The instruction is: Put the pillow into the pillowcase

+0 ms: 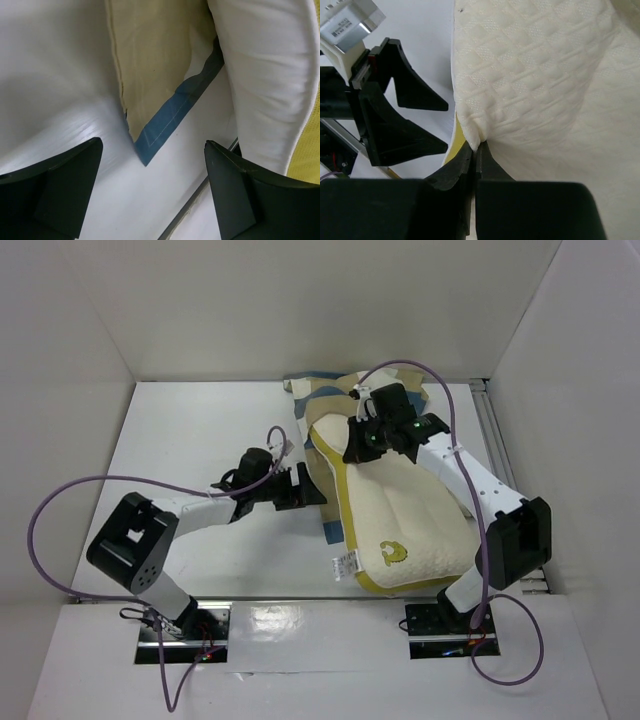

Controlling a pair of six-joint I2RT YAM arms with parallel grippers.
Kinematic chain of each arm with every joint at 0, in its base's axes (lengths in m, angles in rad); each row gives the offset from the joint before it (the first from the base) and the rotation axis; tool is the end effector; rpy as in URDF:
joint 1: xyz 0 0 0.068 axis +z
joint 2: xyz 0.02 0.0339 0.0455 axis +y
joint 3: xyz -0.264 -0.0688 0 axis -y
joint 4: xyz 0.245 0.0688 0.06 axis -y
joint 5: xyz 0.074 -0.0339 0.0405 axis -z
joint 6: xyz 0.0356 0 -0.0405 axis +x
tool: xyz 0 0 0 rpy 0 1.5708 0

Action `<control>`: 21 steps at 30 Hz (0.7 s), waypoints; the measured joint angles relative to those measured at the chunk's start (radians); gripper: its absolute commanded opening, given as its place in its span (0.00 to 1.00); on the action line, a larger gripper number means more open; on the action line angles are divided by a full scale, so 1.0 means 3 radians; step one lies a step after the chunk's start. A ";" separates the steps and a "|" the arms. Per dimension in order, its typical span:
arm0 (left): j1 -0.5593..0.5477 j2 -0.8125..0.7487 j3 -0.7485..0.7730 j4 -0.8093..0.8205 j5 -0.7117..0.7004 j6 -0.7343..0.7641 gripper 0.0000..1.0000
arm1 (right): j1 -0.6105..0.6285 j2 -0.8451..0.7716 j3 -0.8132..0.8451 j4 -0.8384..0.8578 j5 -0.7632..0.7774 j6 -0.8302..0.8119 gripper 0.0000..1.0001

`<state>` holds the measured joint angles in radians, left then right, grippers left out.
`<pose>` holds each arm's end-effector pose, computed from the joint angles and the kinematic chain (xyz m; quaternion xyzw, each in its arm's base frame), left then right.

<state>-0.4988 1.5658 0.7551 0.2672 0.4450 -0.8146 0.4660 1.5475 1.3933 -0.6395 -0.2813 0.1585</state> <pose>0.2753 -0.1674 0.1864 -0.0265 0.8560 -0.4448 0.2622 0.3002 0.1621 0.3219 -0.1928 0.8974 0.2387 0.3171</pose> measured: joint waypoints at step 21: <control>-0.0186 0.0891 0.0408 0.0731 -0.0296 -0.0161 0.00 | -0.0094 0.0000 -0.0041 0.0019 -0.0187 0.0017 0.00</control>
<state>-0.5545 1.8332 0.8776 0.4866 0.3561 -0.8631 0.4377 1.5475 1.3811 -0.6338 -0.3374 0.1635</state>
